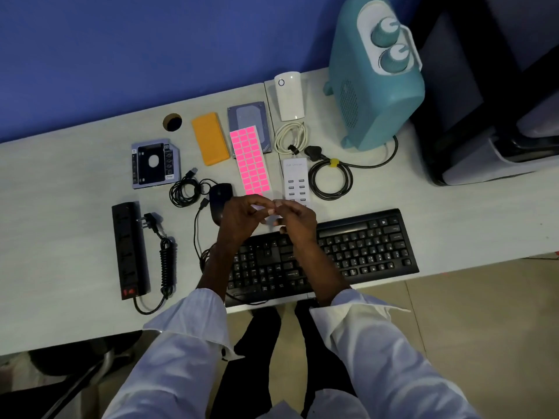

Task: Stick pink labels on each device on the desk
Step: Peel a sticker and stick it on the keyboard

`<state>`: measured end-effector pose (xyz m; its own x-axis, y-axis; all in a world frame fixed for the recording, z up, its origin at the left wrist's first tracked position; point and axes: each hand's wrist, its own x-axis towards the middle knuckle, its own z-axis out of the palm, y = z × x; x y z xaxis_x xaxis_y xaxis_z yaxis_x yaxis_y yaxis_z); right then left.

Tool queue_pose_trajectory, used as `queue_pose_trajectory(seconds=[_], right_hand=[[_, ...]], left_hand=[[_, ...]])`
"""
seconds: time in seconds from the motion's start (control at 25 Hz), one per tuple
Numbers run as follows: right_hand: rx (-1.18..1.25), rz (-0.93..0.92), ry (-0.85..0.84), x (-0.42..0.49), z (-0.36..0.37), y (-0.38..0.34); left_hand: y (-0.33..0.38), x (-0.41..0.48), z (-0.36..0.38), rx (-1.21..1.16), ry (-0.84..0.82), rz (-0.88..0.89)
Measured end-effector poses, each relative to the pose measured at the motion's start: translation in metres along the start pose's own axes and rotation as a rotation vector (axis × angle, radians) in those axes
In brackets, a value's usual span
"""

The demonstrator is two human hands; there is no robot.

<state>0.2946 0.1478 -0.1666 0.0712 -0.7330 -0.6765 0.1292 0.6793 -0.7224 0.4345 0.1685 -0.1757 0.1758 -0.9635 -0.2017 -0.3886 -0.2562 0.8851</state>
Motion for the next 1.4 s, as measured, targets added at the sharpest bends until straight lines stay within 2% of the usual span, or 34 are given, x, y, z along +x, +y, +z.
queue_pose_trajectory(seconds=[0.12,0.24,0.4,0.56,0.8,0.96,1.04,1.2,1.32,1.4], right_hand=[[-0.036,-0.057,0.008,-0.007,-0.022,0.006],[-0.043,-0.086,0.110,-0.015,-0.047,0.019],[0.031,-0.142,0.304,-0.041,-0.088,0.046],[0.113,-0.193,0.396,-0.076,-0.109,0.075],[0.289,-0.179,0.451,-0.114,-0.109,0.115],[0.358,-0.186,0.487,-0.126,-0.113,0.130],[0.371,-0.197,0.499,-0.128,-0.117,0.131],[0.360,-0.247,0.451,-0.124,-0.118,0.119],[0.289,-0.308,0.419,-0.112,-0.113,0.104],[0.243,-0.341,0.400,-0.101,-0.110,0.091]], left_hand=[[-0.001,-0.010,0.013,0.036,-0.047,0.021],[-0.001,-0.026,0.031,0.159,-0.107,0.046],[-0.002,-0.060,0.059,0.589,-0.304,0.211],[-0.006,-0.082,0.075,0.927,-0.456,0.201],[0.002,-0.085,0.082,1.084,-0.475,0.215],[0.011,-0.079,0.077,1.059,-0.514,0.218],[0.027,-0.067,0.067,0.933,-0.601,0.112],[0.065,-0.034,0.037,0.640,-0.898,-0.187],[0.093,-0.018,0.024,0.580,-0.879,-0.257],[0.102,-0.008,0.019,0.589,-0.816,-0.222]])
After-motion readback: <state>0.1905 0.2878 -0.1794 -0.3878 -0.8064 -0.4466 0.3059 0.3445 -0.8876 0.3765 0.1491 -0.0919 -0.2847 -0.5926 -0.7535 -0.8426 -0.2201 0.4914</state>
